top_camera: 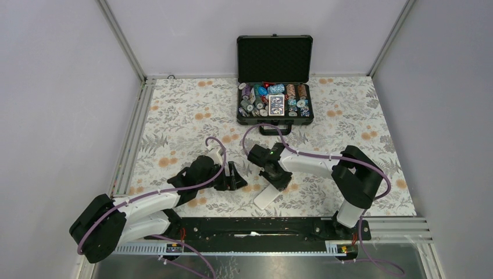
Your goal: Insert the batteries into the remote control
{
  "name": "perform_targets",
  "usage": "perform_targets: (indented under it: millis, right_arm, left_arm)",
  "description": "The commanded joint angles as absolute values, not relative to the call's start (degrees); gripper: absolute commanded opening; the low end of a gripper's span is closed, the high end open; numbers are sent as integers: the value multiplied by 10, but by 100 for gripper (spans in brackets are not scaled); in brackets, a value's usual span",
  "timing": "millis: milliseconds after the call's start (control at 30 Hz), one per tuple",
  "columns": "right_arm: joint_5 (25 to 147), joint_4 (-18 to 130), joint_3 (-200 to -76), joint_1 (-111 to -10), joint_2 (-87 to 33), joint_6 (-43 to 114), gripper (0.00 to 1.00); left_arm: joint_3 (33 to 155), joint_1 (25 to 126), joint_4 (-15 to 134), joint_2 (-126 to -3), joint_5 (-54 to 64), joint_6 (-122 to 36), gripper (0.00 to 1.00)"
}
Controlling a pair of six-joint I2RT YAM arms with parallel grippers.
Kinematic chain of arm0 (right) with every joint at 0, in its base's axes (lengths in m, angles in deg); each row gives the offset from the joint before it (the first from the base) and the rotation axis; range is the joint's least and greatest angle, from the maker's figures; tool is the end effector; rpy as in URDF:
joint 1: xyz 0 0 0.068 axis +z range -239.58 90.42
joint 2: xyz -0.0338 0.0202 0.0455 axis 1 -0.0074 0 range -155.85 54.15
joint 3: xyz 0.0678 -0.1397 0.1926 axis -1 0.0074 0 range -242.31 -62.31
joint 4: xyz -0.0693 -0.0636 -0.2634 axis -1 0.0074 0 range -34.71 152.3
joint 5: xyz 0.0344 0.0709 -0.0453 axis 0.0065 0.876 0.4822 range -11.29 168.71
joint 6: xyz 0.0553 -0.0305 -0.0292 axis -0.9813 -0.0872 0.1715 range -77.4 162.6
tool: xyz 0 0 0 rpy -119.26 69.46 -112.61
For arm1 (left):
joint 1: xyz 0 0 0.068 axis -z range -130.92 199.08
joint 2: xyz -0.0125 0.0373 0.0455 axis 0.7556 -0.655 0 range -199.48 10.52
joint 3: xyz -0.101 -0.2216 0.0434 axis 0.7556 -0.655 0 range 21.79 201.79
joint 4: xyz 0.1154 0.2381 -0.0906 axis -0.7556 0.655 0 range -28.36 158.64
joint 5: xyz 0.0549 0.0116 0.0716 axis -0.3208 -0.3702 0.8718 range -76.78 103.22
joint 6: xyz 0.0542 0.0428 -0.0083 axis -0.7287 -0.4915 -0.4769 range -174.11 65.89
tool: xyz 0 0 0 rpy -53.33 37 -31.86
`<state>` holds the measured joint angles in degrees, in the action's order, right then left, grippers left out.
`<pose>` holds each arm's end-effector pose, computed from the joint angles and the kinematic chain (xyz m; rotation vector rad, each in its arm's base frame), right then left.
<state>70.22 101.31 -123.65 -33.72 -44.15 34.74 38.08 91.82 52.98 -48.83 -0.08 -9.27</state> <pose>0.1851 0.2581 0.1086 -1.1909 2.7079 -0.0908 0.1671 -0.1722 0.1083 0.1025 2.3778 -1.0667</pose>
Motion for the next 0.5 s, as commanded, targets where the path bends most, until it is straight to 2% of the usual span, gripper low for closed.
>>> perform_targets:
  millis: [0,233,467]
  right_arm:
    - [685,1026,-1259,-340,-457,336,28]
    - [674,1023,-1267,-341,-459,330,31]
    - [674,1013,-1274,-340,-438,320,41]
  left_arm:
    - [378,914,496,-480,-10,-101,79]
    - [375,911,496,-479,-13,-102,79]
    - [380,911,485,-493,-33,-102,79]
